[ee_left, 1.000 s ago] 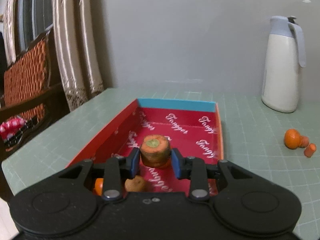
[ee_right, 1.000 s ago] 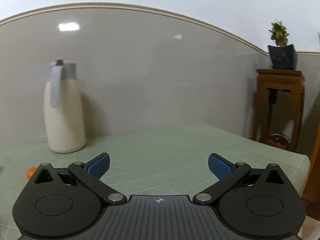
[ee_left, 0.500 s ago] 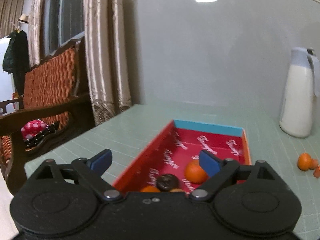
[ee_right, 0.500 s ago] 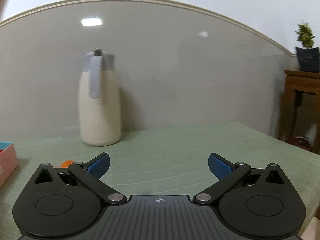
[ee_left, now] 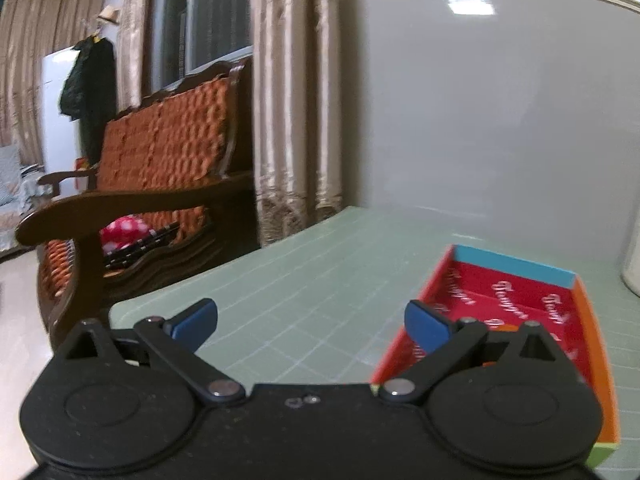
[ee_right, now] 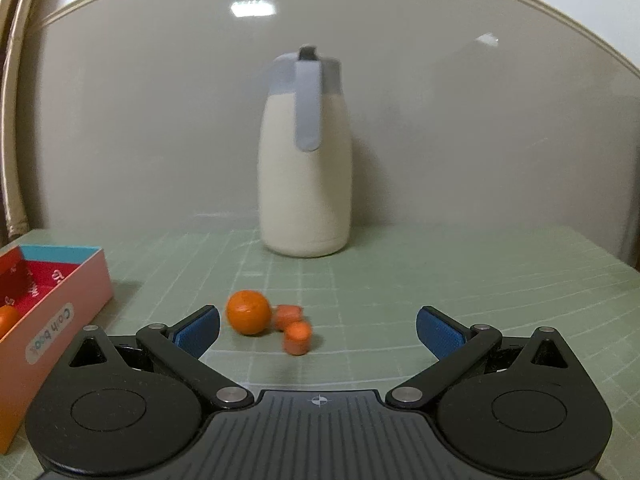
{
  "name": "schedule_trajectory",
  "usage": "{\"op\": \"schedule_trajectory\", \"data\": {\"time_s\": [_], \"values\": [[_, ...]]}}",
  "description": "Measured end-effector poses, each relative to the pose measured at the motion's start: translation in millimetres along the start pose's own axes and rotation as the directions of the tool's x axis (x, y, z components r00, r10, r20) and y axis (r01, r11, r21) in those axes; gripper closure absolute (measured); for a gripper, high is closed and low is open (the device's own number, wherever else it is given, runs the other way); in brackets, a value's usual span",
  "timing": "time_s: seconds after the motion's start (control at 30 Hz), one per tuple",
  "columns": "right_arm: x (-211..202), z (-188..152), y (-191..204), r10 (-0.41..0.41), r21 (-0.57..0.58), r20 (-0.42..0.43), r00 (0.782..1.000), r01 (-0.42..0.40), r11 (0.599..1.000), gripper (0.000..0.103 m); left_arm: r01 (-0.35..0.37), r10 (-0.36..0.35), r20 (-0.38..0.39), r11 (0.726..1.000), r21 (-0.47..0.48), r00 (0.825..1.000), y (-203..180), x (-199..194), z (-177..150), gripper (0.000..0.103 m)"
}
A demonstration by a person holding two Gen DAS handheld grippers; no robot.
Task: Organize fruits
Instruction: 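Reach the right tool to a small orange and close on it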
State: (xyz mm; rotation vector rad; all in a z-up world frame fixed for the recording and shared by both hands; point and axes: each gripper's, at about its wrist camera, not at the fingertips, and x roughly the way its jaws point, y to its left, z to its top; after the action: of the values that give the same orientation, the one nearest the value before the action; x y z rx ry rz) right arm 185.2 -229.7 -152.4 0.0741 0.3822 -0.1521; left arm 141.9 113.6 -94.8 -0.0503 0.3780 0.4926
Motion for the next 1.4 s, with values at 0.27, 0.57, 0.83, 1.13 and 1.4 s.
{"op": "schedule_trajectory", "data": {"time_s": [0.27, 0.57, 0.83, 1.13, 1.4], "values": [[32, 3, 2, 0.031, 0.057, -0.123, 0.992, -0.024, 0.998, 0.001, -0.111, 0.110, -0.027, 0.993, -0.045, 0.994, 32, 3, -5, 0.008], [63, 4, -2, 0.042, 0.080, -0.227, 0.973, -0.024, 0.997, 0.037, -0.156, 0.151, -0.058, 0.984, -0.086, 0.987, 60, 5, -6, 0.007], [71, 5, 1, 0.041, 0.052, -0.252, 0.967, -0.029, 0.998, 0.065, -0.182, 0.174, -0.076, 0.977, -0.109, 0.982, 73, 9, -6, 0.007], [67, 5, 14, 0.073, 0.026, -0.234, 0.970, -0.069, 0.997, 0.083, -0.214, 0.203, -0.094, 0.968, -0.128, 0.975, 84, 11, -7, 0.007], [49, 8, 31, 0.138, -0.002, -0.186, 0.973, -0.141, 0.990, 0.083, -0.216, 0.205, -0.099, 0.968, -0.126, 0.974, 83, 9, -9, 0.007]]}}
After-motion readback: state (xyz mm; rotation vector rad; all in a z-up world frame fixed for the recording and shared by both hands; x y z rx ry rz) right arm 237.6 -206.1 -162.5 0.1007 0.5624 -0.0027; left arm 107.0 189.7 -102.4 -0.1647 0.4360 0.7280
